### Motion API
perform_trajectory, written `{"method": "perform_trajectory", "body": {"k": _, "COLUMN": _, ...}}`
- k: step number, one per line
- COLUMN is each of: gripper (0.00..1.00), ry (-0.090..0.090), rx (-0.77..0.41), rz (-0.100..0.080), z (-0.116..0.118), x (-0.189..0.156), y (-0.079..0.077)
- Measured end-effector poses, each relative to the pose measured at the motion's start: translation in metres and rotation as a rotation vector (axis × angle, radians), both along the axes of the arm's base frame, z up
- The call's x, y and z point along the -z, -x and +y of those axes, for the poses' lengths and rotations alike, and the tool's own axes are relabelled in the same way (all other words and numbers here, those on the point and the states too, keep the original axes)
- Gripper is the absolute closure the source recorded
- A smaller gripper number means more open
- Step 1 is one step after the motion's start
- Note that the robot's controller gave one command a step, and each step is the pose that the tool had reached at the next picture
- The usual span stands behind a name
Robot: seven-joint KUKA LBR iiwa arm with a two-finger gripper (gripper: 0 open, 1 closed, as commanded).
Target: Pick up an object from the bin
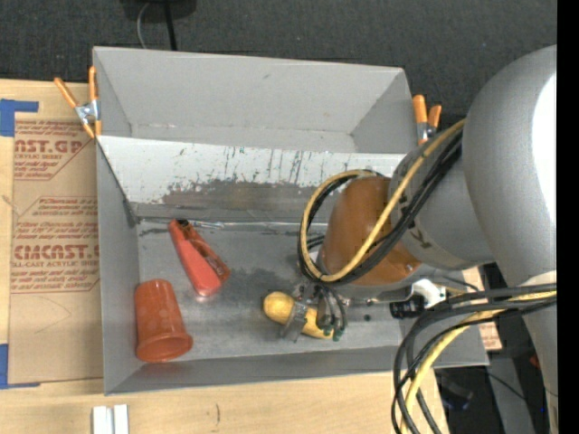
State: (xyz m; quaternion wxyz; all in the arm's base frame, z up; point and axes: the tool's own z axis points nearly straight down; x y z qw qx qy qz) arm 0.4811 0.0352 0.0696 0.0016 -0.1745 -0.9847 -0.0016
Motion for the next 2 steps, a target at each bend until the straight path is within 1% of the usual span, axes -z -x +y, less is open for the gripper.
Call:
{"method": "perform_trajectory", "body": {"k": 1, "gripper": 1.00, "ry": 0.000, "rx": 0.000, "rz": 0.004, "z": 0.000, "x": -0.004, "y": 0.001}}
{"method": "perform_trajectory", "body": {"k": 2, "gripper": 1.00, "ry": 0.000, "rx": 0.000, "rz": 0.010, "z": 0.000, "x": -0.019, "y": 0.003}}
